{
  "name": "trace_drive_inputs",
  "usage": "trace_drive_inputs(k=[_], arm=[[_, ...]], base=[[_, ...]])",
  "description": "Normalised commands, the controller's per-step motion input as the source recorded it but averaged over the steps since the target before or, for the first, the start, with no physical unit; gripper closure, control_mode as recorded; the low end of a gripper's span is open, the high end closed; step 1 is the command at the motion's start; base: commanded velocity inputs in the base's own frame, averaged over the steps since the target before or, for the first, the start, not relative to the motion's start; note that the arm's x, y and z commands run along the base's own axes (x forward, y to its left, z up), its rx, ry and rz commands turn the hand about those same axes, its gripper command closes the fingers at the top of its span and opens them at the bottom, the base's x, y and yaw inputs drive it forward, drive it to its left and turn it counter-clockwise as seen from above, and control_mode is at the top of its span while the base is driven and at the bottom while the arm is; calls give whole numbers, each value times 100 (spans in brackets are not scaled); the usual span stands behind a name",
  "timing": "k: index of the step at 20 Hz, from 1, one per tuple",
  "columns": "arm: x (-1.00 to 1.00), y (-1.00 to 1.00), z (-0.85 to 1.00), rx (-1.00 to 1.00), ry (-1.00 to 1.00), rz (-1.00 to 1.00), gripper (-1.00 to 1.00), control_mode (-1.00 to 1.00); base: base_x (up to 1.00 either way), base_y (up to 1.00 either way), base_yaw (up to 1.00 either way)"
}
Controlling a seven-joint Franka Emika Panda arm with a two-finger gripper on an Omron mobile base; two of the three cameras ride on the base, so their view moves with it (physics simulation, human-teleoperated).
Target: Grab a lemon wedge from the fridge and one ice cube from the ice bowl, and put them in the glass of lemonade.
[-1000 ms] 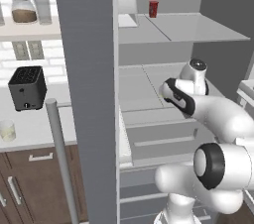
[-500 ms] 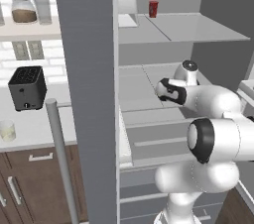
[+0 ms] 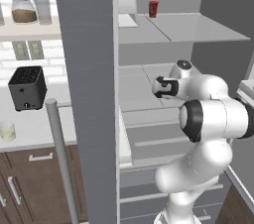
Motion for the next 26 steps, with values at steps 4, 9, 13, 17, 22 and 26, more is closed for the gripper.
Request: trace_drive_inputs(k=[4, 9, 13, 17, 22, 26], arm=[[35, -6, -19, 0, 2, 0, -100, -100], [6, -5, -21, 0, 3, 0, -100, -100], [-1, 0, -11, 0, 4, 0, -100, -100], [-13, 0, -8, 0, 3, 0, -100, -100], [-17, 0, -9, 0, 3, 0, -100, -100], [-5, 0, -8, 0, 6, 0, -100, -100]], base=[[0, 0, 0], [0, 0, 0], [0, 0, 0], [0, 0, 0], [0, 0, 0], [0, 0, 0]])
